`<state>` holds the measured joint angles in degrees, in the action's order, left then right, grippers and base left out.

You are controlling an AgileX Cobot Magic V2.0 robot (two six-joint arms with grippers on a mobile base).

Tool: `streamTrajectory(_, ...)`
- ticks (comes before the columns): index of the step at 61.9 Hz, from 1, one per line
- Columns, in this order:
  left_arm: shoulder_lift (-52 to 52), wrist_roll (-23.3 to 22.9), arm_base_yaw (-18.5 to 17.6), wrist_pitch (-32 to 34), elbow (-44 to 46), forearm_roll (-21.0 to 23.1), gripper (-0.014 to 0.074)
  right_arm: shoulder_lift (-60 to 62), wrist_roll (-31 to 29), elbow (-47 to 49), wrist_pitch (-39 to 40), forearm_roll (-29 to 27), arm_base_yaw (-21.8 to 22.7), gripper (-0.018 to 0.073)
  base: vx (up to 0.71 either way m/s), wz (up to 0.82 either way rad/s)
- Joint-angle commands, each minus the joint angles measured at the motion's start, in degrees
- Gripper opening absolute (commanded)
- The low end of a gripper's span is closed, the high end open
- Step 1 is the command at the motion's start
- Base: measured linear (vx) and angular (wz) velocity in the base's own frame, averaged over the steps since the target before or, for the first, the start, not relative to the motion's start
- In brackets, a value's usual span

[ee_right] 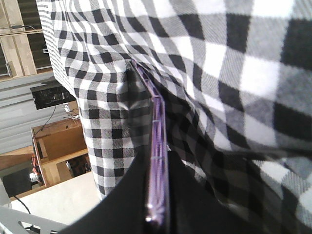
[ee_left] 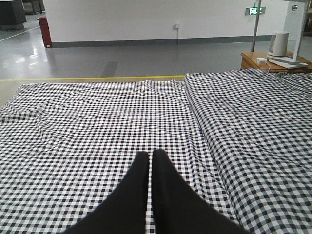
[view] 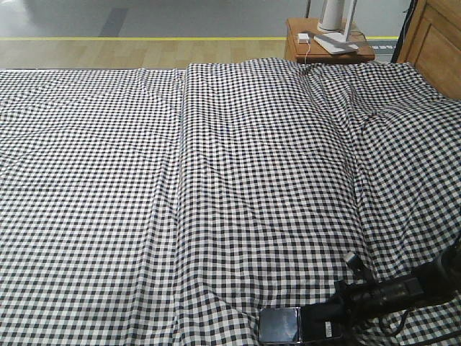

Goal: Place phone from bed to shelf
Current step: 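Close the right gripper on the black phone's edge, then lift the phone with the right gripper up off the bed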

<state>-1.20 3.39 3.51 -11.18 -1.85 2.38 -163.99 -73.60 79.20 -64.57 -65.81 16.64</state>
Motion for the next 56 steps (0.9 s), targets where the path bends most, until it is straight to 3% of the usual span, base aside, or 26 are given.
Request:
streamTrajectory(1,-0.39,0.0,0.02,4.16,-0.41,0.54,0.0001,2.91,-1.49,0.26,-7.29,-0.62,-0.1,-0.0012,0.0,0.0)
streamTrajectory(11,-0.39,0.0,0.02,4.16,-0.41,0.54,0.0001,3.14,-3.08,0.26,-9.27,-0.51,-0.1,-0.0009,0.0,0.0)
streamTrajectory(29,-0.39,0.0,0.02,4.16,-0.41,0.54,0.0001,8.45,-0.78,0.07,-9.27,0.73,-0.1,-0.0006,0.0,0.0)
streamTrajectory(56,-0.39,0.0,0.02,4.16,-0.41,0.54,0.0001,30.3,4.19,-8.44,-9.27,2.57,-0.1,-0.0002,0.0,0.0)
